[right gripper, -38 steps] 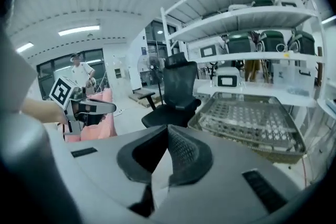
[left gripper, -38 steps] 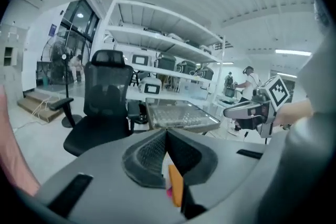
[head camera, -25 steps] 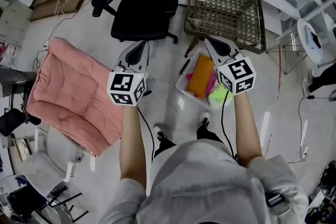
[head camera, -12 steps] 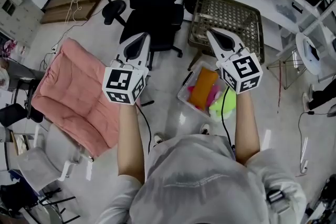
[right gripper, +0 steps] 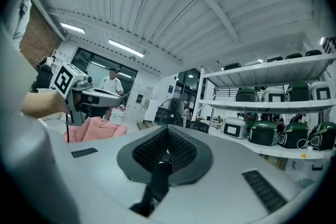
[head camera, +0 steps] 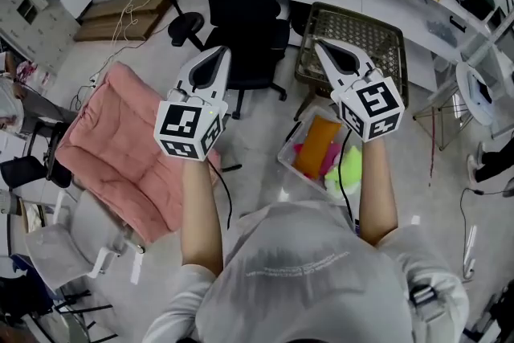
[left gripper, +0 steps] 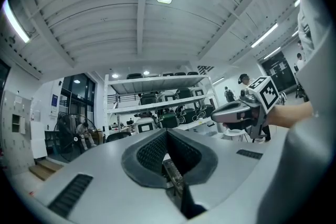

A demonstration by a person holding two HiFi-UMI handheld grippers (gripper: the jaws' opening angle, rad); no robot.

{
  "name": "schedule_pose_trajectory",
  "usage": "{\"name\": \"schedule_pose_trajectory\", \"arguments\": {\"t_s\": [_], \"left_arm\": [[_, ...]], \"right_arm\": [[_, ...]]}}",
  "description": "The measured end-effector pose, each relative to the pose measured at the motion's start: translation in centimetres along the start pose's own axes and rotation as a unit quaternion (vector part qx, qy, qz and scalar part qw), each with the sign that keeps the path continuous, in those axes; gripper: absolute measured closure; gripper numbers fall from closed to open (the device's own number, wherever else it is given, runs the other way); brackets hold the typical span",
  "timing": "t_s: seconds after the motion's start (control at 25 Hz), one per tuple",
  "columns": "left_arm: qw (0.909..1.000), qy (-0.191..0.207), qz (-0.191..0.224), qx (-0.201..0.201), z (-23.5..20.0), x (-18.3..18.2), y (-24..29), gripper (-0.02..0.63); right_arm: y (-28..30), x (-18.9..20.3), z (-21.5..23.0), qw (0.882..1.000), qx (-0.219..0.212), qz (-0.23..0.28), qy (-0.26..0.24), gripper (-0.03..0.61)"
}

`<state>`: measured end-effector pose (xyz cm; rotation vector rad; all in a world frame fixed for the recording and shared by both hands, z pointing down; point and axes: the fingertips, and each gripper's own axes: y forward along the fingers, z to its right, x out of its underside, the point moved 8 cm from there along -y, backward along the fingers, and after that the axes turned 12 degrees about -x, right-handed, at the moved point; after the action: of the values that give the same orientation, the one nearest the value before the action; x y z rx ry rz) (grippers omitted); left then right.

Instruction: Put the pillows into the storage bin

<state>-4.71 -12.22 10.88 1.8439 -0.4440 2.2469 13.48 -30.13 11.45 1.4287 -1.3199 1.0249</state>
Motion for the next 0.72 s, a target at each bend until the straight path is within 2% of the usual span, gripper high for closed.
{"name": "schedule_pose_trajectory", "arguments": {"t_s": [0.32,0.72], "left_arm": [[0.9999,0.013,0.008,0.004,-0.43,-0.86,-0.61,0.598],[0.9998,0.013,0.000,0.012,-0.21,-0.03,-0.63,0.598]], "right_arm": [[0.14,-0.27,-0.54,1.000,0.001,0.002,-0.004,0.554],[-0.28,0.58,-0.31,1.000,0.009,-0.009,0.003,0.554]]}}
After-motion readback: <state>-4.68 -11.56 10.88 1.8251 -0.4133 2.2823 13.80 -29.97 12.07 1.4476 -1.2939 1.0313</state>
